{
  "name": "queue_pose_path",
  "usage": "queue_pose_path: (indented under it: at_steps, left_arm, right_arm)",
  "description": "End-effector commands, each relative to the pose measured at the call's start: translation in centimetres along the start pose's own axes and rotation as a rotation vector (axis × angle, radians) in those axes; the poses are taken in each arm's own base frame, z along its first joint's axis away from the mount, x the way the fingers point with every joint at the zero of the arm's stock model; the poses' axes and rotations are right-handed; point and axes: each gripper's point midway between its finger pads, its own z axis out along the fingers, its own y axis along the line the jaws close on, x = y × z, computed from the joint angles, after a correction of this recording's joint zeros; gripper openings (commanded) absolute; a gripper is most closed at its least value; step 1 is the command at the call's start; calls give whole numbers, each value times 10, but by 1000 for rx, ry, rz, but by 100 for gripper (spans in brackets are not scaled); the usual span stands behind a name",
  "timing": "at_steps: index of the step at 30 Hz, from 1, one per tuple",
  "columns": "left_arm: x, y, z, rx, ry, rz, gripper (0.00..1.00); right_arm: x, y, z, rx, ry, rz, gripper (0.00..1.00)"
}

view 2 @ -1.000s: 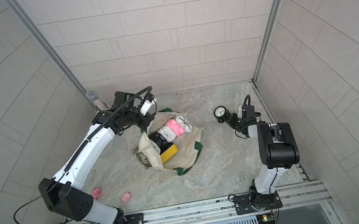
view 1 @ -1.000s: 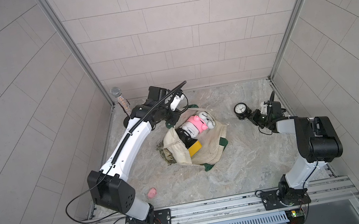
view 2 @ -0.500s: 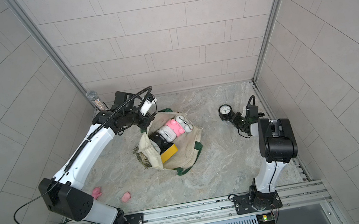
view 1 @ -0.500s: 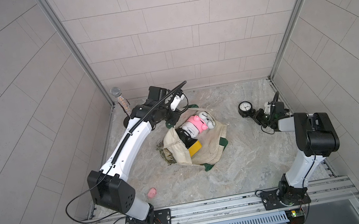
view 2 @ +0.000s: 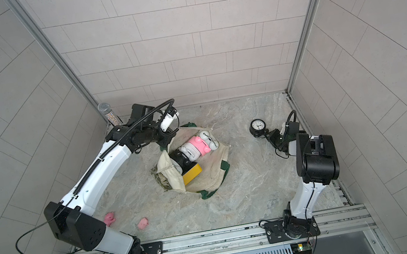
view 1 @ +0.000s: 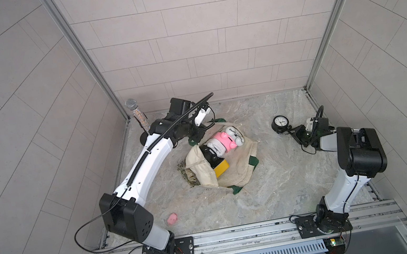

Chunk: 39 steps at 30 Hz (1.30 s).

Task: Take the alarm clock out of the canvas bag
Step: Place the alarm at the center of the board, then pick up the alarm from the canvas bag.

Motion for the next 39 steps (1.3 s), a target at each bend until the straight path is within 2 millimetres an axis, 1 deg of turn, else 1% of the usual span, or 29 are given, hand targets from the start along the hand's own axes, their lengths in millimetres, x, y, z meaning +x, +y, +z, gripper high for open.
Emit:
queue_pose_path:
  at_steps: [1, 4, 7, 11, 14, 17, 19, 20, 23, 26, 28, 30, 32, 34, 37, 39]
  left_arm:
    - [-53, -3, -37, -31, -222, 81, 0]
    - [-54, -2, -37, -39, -222, 78, 0]
    - [-53, -1, -37, -47, -218, 78, 0]
    - [-54, -1, -38, -52, -222, 80, 0]
    - [-54, -2, -38, -50, -223, 80, 0]
    - [-55, -3, -38, -48, -226, 81, 0]
    - [-55, -3, -38, -47, -226, 82, 0]
    - [-54, -3, -38, -48, -225, 82, 0]
    - [-54, -3, -38, -48, -226, 82, 0]
    - [-54, -3, -39, -50, -226, 85, 0]
    - [-54, -3, -39, -52, -225, 86, 0]
    - [-53, -3, -38, -52, -223, 86, 0]
    - [-53, -4, -38, -53, -222, 87, 0]
    - [-53, -2, -38, -62, -219, 86, 0]
    - [-52, 0, -37, -73, -213, 83, 0]
    - [-52, 0, -37, -74, -214, 81, 0]
  right_arm:
    - [-8, 5, -15, -9, -37, -9, 34]
    - [-17, 15, -32, 4, -76, -56, 35]
    - [-27, 32, -51, 11, -112, -112, 36]
    - [-42, 70, -79, -57, -177, -170, 36]
    - [-50, 114, -105, -173, -242, -242, 33]
    - [-51, 164, -135, -319, -326, -338, 32]
    - [-46, 197, -153, -414, -349, -395, 32]
    - [-42, 210, -160, -447, -350, -424, 32]
    - [-21, 250, -174, -543, -316, -529, 33]
    - [8, 286, -187, -640, -266, -642, 33]
    - [33, 307, -195, -700, -229, -736, 35]
    - [62, 322, -202, -751, -182, -846, 36]
    - [96, 335, -210, -804, -126, -977, 36]
    - [134, 344, -220, -872, -79, -1117, 37]
    - [172, 348, -232, -950, -55, -1250, 39]
    - [189, 350, -239, -981, -49, -1313, 40]
